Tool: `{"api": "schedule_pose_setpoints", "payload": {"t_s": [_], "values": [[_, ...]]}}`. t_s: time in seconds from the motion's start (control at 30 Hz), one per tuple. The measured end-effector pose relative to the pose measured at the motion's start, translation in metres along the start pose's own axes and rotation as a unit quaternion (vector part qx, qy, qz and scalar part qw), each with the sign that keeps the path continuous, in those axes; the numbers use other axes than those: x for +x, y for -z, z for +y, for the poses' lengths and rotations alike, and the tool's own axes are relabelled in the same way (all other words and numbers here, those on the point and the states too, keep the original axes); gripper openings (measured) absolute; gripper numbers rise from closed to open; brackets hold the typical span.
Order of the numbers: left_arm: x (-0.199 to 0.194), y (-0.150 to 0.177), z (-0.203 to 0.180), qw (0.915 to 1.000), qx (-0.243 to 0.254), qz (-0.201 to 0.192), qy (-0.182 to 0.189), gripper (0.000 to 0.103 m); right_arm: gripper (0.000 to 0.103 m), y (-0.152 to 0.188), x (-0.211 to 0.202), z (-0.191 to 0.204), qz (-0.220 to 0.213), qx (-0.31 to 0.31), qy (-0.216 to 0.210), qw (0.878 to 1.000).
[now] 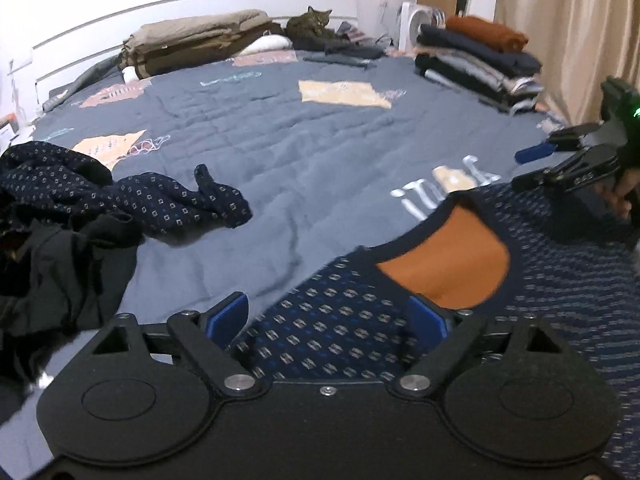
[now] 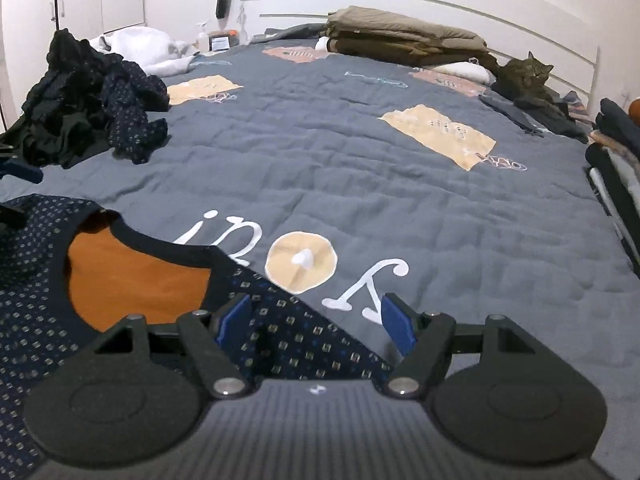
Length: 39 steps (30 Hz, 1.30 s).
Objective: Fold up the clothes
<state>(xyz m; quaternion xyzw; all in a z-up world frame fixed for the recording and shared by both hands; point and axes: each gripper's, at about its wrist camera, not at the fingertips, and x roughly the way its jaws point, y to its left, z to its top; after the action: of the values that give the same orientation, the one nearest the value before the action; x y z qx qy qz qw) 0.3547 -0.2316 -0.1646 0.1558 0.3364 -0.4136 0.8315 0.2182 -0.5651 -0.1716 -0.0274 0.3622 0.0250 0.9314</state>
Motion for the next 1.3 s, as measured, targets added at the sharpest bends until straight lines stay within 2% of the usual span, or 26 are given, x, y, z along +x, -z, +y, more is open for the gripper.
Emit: {"api": "schedule_pose_setpoints", "payload": {"t_s": [0.17,0.2,0.27,0.3,0.33,0.4,0.5,0.8,0.9,1.0,1.07,1.1,1.13,1.23,1.3], "values": [[0.029,-0.005,0.012,0.9991,-0.01,0.038,0.015,0.085,0.071,0.001,0.022,-0.004,0.029,0.006,-0.027,0.999],[0.034,-0.004,0.011,0.9988,-0.006,0.044,0.02,0.083,0.071,0.002,0.026,-0.003,0.037,0.002,-0.033,0.999],[0.041,-0.002,0.01,0.997,0.004,0.063,0.045,0.059,0.065,0.004,0.034,0.0,0.058,-0.001,-0.046,0.997],[0.043,-0.001,0.009,0.9966,0.011,0.066,0.049,0.044,0.054,0.005,0.036,0.0,0.064,0.002,-0.051,0.997],[0.044,0.001,0.008,0.9963,0.018,0.067,0.051,0.028,0.035,0.005,0.037,0.0,0.064,0.007,-0.054,0.996],[0.04,0.001,0.012,0.9972,0.014,0.053,0.051,0.013,0.011,0.003,0.037,0.001,0.059,0.013,-0.057,0.997],[0.033,0.0,0.017,0.9985,0.009,0.031,0.045,0.004,0.007,-0.002,0.035,0.003,0.044,0.018,-0.044,0.998],[0.03,-0.029,0.021,0.9989,0.018,-0.027,-0.034,0.003,0.005,-0.023,0.023,-0.008,-0.034,0.044,-0.006,0.998],[0.043,-0.03,0.02,0.999,0.002,-0.016,-0.042,0.003,0.007,-0.024,0.036,-0.008,-0.018,0.054,0.004,0.998],[0.051,-0.025,0.018,0.9984,-0.009,0.013,-0.055,0.01,0.01,-0.019,0.052,-0.004,0.017,0.045,0.016,0.999],[0.038,-0.023,0.017,0.9976,-0.016,0.004,-0.067,0.026,0.012,-0.018,0.049,-0.001,0.024,0.038,0.021,0.999],[0.027,-0.022,0.016,0.9971,-0.021,-0.008,-0.072,0.044,0.019,-0.02,0.042,0.0,0.017,0.038,0.024,0.999],[0.015,-0.021,0.015,0.9965,-0.026,-0.021,-0.077,0.053,0.031,-0.021,0.031,0.0,0.007,0.041,0.025,0.999],[-0.023,-0.02,0.008,0.9952,-0.044,-0.048,-0.073,0.053,0.055,-0.023,-0.008,0.0,-0.021,0.063,0.022,0.998],[-0.048,-0.018,-0.006,0.9944,-0.058,-0.06,-0.065,0.055,0.061,-0.021,-0.035,0.002,-0.036,0.09,0.016,0.995]]}}
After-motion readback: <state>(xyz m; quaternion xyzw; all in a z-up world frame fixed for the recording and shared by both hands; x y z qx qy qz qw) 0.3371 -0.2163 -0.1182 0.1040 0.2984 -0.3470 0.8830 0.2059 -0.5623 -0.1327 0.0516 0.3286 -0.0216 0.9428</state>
